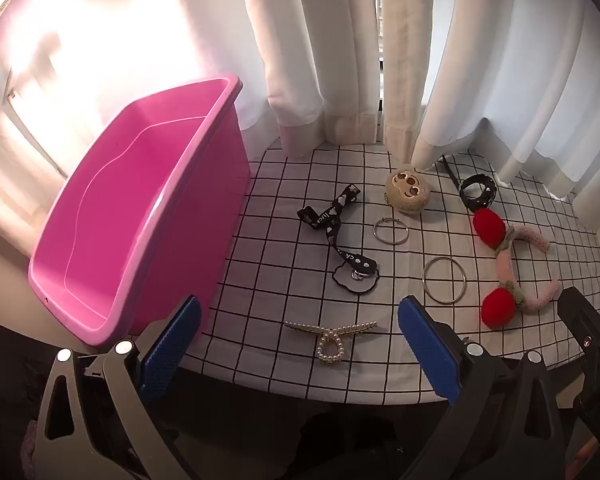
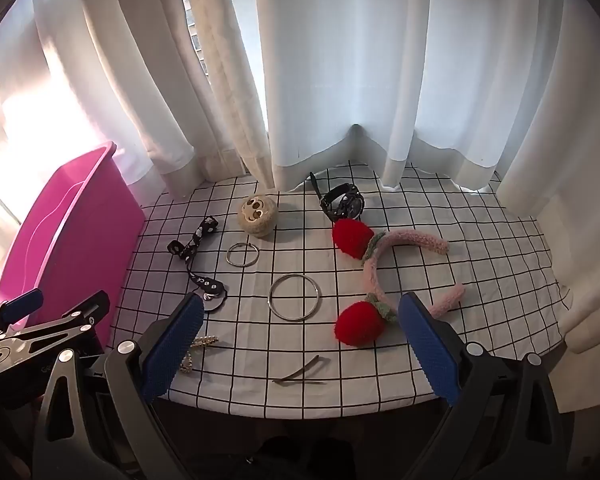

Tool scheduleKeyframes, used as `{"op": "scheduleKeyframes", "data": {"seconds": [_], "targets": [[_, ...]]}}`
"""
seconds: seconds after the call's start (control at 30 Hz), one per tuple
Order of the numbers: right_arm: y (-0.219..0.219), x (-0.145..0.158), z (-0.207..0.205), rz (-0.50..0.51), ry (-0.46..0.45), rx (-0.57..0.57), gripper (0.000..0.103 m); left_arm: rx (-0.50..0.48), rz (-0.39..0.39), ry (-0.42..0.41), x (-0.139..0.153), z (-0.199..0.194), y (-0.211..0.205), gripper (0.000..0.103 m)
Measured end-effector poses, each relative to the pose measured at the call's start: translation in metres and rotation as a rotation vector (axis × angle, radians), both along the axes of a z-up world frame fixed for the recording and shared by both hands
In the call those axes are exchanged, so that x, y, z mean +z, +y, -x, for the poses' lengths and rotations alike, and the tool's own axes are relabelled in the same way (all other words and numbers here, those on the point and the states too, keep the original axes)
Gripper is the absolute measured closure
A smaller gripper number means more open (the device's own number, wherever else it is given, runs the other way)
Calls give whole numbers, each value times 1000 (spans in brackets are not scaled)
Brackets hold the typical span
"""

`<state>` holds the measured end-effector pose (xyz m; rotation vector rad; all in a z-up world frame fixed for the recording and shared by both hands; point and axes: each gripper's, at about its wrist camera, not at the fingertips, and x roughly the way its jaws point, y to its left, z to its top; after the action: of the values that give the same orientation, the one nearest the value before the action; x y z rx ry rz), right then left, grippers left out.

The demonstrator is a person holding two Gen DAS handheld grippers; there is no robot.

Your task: Organize jewelry

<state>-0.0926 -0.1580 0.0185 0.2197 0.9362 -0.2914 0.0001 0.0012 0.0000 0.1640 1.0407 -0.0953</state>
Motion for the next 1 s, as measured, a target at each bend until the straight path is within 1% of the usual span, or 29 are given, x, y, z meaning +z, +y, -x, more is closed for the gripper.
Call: {"op": "scheduleKeyframes", "data": {"seconds": [0.07, 0.13, 0.17, 0.27, 0.37, 0.93, 1.0], "targets": [[0, 0, 0, 0, 1, 0, 10, 14, 9, 3, 1, 0, 4, 6], [0, 0, 0, -1, 0, 0, 10, 24, -20, -9, -1, 2, 4, 6], [0, 1, 1, -1, 0, -1, 10, 20, -24, -2, -4, -1, 3, 6], [0, 0, 1, 1, -1, 1, 10, 26, -3, -2, -4, -3, 9, 6], [0, 1, 1, 0, -2, 3, 10, 29, -16, -5, 1, -1, 4, 6], [1, -1, 4, 0, -6, 3, 10, 38, -15, -12, 1, 2, 5, 6], [-1, 2, 4, -3, -8, 1, 10, 37, -16, -16, 2, 1, 6, 6]]}}
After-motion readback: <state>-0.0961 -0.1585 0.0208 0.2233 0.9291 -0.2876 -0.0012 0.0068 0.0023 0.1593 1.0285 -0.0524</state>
